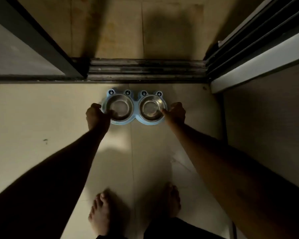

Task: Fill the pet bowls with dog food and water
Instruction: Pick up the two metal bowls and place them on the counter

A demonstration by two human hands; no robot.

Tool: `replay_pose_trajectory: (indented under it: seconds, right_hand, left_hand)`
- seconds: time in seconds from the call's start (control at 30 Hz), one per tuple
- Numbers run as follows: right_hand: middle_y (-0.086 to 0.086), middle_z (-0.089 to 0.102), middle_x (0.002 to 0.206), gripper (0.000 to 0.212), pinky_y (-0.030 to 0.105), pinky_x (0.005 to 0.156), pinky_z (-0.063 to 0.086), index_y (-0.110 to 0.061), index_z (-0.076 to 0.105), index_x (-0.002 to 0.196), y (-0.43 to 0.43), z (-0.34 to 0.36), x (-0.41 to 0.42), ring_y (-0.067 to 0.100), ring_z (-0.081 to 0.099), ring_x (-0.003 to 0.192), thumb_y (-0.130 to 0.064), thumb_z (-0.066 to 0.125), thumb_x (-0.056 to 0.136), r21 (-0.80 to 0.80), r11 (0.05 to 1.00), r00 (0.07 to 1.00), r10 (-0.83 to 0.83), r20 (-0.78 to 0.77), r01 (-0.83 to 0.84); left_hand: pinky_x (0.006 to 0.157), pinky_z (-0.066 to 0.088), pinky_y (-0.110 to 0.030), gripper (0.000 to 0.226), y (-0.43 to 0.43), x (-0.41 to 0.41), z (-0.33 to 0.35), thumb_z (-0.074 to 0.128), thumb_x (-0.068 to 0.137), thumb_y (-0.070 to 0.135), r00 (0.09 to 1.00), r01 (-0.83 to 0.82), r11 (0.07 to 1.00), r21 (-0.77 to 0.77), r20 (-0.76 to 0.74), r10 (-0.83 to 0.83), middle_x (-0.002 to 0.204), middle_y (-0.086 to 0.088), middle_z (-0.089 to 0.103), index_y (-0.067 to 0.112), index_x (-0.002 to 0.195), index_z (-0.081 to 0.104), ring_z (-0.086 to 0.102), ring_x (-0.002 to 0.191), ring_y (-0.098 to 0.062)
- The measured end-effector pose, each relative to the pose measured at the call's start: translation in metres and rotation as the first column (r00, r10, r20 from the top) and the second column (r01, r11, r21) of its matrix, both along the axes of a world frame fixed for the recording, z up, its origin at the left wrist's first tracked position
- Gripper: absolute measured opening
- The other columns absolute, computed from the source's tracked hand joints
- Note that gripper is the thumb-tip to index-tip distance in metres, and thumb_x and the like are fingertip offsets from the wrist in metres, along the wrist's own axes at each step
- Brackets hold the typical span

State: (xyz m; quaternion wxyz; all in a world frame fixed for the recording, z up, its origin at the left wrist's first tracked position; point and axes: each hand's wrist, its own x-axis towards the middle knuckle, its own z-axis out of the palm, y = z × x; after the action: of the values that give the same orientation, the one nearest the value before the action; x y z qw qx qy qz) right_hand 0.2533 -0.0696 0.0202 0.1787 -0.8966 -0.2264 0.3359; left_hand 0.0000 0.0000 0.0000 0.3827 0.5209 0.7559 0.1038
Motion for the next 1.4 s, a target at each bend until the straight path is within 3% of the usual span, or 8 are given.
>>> replay_pose_trajectory:
  seconds: [0.17, 0.47, 0.63, 0.8, 0.97, 1.13, 1.3, 1.4]
  right_hand:
    - [0.015, 0.066, 0.119, 0.055, 0.029, 0.079, 0.047, -0.002, 0.059, 0.117, 0.012, -0.012, 0.006, 0.03, 0.062, 0.111, -0.034, 0.078, 0.076, -0.071, 0.991, 0.991, 0.114, 0.066, -0.109]
    - [0.013, 0.076, 0.089, 0.023, 0.024, 0.064, 0.045, -0.002, 0.077, 0.088, 0.013, 0.004, 0.008, 0.026, 0.07, 0.086, -0.021, 0.074, 0.077, -0.045, 0.991, 0.981, 0.134, 0.141, -0.128]
    - [0.016, 0.074, 0.071, 0.021, 0.041, 0.073, 0.059, -0.003, 0.076, 0.073, 0.004, 0.034, -0.003, 0.03, 0.072, 0.071, -0.023, 0.078, 0.071, 0.027, 1.0, 0.999, 0.011, 0.036, -0.012]
    - [0.016, 0.074, 0.071, 0.021, 0.041, 0.071, 0.061, -0.004, 0.077, 0.078, -0.01, 0.096, -0.011, 0.028, 0.072, 0.069, -0.025, 0.079, 0.074, 0.068, 0.996, 0.997, -0.053, -0.048, 0.056]
    - [0.01, 0.069, 0.056, 0.024, 0.004, 0.045, 0.041, 0.002, 0.075, 0.078, -0.012, 0.202, -0.023, -0.006, 0.057, 0.037, -0.022, 0.076, 0.082, 0.149, 0.975, 0.975, -0.135, -0.175, 0.162]
    - [-0.008, 0.062, 0.041, 0.038, 0.031, 0.062, 0.054, -0.016, 0.067, 0.048, -0.017, 0.324, -0.034, 0.016, 0.068, 0.049, -0.029, 0.074, 0.084, 0.254, 0.943, 0.958, -0.154, -0.241, 0.215]
    - [-0.008, 0.062, 0.041, 0.032, 0.016, 0.051, 0.048, -0.013, 0.068, 0.053, -0.016, 0.441, -0.04, 0.003, 0.061, 0.04, -0.02, 0.075, 0.084, 0.386, 0.842, 0.905, -0.246, -0.346, 0.377]
    - [-0.003, 0.066, 0.046, 0.034, 0.031, 0.063, 0.056, -0.016, 0.07, 0.049, -0.017, 0.522, -0.044, 0.017, 0.067, 0.053, -0.026, 0.077, 0.081, 0.439, 0.805, 0.9, -0.251, -0.356, 0.398]
  left_hand:
    - [0.066, 0.06, -0.05, 0.053, 0.009, 0.003, -0.015, 0.085, 0.048, 0.018, 0.981, -0.193, 0.979, -0.065, 0.018, 0.195, 0.097, -0.015, 0.066, 0.015, 0.093, 0.057, 0.068, 0.081, -0.037]
    - [0.059, 0.057, -0.039, 0.01, 0.02, 0.013, 0.015, 0.069, 0.063, -0.004, 0.982, -0.165, 0.983, -0.082, -0.106, 0.156, 0.074, -0.02, 0.07, -0.003, 0.073, 0.068, 0.067, 0.07, -0.036]
    - [0.055, 0.058, -0.035, 0.015, 0.016, 0.007, 0.057, 0.075, 0.06, -0.008, 0.969, -0.232, 0.962, -0.143, 0.047, 0.241, 0.062, -0.017, 0.068, 0.004, 0.057, 0.066, 0.067, 0.056, -0.027]
    - [0.061, 0.059, -0.057, 0.024, 0.01, -0.013, 0.113, 0.078, 0.045, -0.006, 0.932, -0.265, 0.941, -0.21, 0.193, 0.306, 0.05, -0.007, 0.066, 0.015, 0.044, 0.068, 0.072, 0.065, -0.034]
    - [0.063, 0.057, -0.063, 0.018, 0.01, -0.015, 0.232, 0.075, 0.049, -0.004, 0.886, -0.285, 0.938, -0.196, 0.319, 0.336, 0.058, -0.027, 0.063, 0.012, 0.047, 0.067, 0.071, 0.075, -0.043]
    - [0.061, 0.059, -0.059, 0.031, 0.015, -0.017, 0.371, 0.072, 0.066, -0.013, 0.825, -0.307, 0.941, -0.143, 0.452, 0.338, 0.05, -0.012, 0.061, 0.007, 0.046, 0.06, 0.069, 0.069, -0.04]
    - [0.05, 0.061, -0.04, 0.017, 0.017, -0.012, 0.497, 0.071, 0.075, -0.014, 0.758, -0.327, 0.939, -0.105, 0.564, 0.327, 0.073, -0.02, 0.062, -0.006, 0.066, 0.059, 0.065, 0.067, -0.037]
    - [0.043, 0.058, -0.035, 0.023, 0.017, -0.012, 0.586, 0.068, 0.077, -0.017, 0.729, -0.337, 0.939, -0.073, 0.611, 0.309, 0.075, -0.019, 0.065, 0.0, 0.065, 0.056, 0.065, 0.065, -0.036]
